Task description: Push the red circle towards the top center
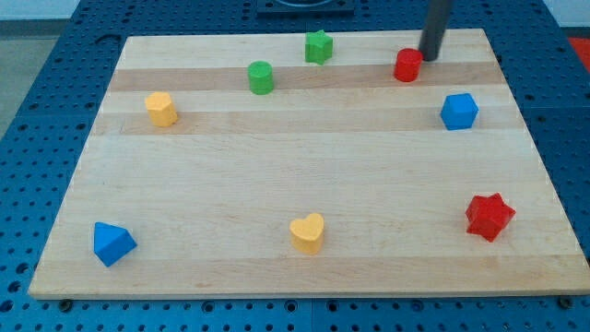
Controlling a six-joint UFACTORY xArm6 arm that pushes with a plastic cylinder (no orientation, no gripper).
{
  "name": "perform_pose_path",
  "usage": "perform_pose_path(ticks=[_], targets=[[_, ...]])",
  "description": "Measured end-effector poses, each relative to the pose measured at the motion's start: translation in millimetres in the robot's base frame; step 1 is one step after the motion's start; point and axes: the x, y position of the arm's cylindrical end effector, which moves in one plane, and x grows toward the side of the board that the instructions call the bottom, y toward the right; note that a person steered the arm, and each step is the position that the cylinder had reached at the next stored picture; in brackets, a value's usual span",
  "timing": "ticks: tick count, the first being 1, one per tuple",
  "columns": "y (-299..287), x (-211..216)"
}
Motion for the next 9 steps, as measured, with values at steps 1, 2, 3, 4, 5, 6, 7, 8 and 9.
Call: perform_pose_path(ticks=[1,2,3,4,5,6,7,8,9], targets=[[9,32],[-2,27],[11,3],[40,3],[12,5],[-49,5],[-95,5],[-82,15],[-66,54]])
